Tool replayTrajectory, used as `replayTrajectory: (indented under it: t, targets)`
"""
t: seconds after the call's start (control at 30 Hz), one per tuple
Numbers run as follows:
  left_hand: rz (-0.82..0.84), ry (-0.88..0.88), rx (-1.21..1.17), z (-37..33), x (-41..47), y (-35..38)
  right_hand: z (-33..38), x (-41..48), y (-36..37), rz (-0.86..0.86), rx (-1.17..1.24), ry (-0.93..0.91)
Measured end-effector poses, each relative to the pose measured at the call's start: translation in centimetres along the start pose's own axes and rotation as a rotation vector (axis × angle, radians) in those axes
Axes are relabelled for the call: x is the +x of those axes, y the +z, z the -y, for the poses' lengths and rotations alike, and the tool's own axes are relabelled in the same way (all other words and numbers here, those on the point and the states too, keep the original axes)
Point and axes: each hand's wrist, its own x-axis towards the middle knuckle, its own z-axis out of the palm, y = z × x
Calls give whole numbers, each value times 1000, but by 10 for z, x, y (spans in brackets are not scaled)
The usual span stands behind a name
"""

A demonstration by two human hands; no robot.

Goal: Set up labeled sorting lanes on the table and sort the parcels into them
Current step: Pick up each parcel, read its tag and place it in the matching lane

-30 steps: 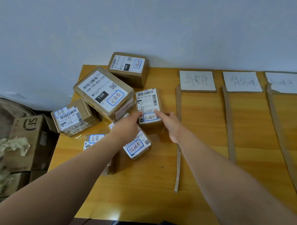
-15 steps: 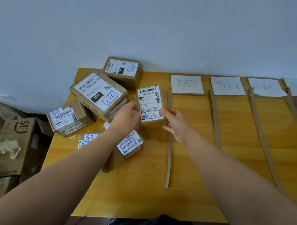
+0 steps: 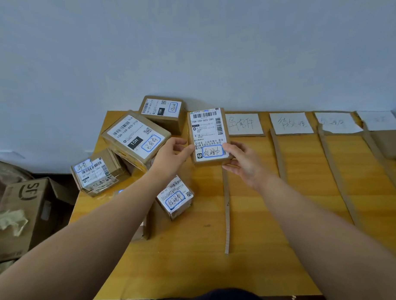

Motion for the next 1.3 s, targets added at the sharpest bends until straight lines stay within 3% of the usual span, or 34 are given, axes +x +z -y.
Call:
replayTrajectory:
  t: [0.37, 0.7, 0.97, 1.3]
  targets:
    - [11, -1, -12, -3, -1, 5, -3, -5, -3, -18, 13, -41]
    - [242, -157, -330, -17, -3, 30, -4, -31, -32, -51, 123, -76]
    - [300, -125, -412, -67, -14, 97, 14, -51, -103, -63, 85, -115]
    - [300, -149, -399, -127, -37, 234, 44, -85, -257, -57, -82, -170]
